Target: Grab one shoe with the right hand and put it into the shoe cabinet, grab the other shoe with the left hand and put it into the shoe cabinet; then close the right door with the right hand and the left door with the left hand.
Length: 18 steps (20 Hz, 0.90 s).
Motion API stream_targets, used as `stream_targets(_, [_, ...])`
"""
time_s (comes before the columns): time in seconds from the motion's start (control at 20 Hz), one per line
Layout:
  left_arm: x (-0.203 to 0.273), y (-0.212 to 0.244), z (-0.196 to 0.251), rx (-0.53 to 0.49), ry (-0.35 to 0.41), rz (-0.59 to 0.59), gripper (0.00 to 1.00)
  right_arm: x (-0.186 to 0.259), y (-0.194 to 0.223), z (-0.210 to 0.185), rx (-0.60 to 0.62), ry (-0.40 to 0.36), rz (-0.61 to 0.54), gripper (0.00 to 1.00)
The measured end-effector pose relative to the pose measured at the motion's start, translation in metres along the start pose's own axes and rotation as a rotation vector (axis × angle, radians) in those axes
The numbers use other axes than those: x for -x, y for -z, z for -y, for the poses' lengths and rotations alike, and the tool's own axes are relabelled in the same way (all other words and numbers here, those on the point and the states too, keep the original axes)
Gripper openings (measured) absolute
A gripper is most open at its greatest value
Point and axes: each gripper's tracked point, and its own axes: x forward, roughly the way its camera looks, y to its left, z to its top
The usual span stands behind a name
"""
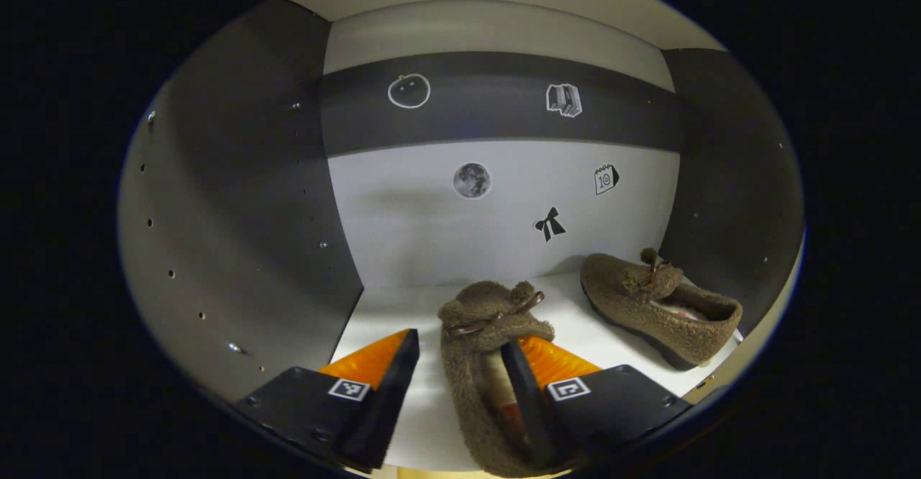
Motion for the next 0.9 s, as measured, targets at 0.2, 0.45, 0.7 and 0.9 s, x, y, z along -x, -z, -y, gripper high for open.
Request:
stream_targets(0.2, [0.041,-0.011,-0.005,0.012,0.012,0.085,0.96,0.005,-0.006,-0.011,-0.009,-0.005,0.014,0.98])
stream_targets(0.45, [0.155,-0.036,0.023,0.001,0.147,0.293,0.97,0.018,-0.028,-0.031,0.015,0.010,0.072,0.98])
stream_targets(0.7, [0.291,-0.029,0.050,0.104,0.346,0.460,0.94,0.043,-0.051,-0.034,-0.015,0.061,0.137,0.98])
stream_targets(0.9, [0.362,-0.017,0.037,0.083,0.356,0.504,0.93,0.078,-0.055,-0.002,0.003,0.169,0.145,0.98])
